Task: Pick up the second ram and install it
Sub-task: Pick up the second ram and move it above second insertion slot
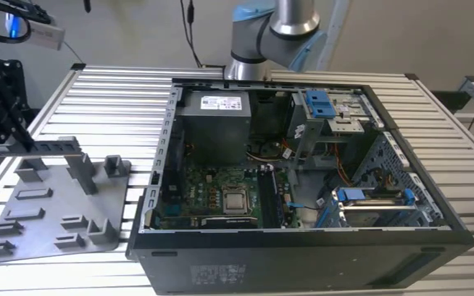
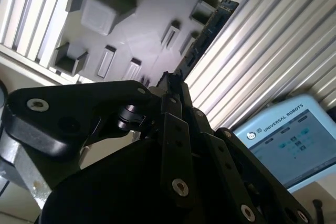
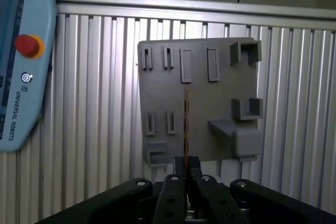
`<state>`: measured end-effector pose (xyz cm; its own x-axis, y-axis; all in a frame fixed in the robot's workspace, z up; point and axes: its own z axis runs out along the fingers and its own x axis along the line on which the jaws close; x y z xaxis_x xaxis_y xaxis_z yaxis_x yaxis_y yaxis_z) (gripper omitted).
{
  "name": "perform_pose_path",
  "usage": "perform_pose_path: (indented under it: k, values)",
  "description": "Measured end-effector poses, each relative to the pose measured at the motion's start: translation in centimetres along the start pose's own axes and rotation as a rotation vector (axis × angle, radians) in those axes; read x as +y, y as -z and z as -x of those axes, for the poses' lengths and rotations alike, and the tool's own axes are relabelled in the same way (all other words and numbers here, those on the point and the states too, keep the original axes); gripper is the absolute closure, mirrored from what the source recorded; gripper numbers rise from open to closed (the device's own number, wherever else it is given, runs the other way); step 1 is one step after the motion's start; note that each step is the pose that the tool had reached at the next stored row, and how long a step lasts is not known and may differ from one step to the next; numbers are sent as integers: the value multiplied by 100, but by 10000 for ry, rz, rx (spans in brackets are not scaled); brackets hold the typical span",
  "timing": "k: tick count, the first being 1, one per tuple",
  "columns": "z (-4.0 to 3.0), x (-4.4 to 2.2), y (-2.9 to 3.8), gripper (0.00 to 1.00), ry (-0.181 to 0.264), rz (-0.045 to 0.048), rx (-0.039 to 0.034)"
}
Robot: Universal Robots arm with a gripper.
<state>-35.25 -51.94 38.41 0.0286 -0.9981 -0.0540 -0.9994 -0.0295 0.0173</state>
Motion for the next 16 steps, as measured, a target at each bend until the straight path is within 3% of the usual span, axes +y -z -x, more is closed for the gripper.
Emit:
perform_pose_path:
  k: [16]
  values:
    - [23,-283,3,86,0,-1,0]
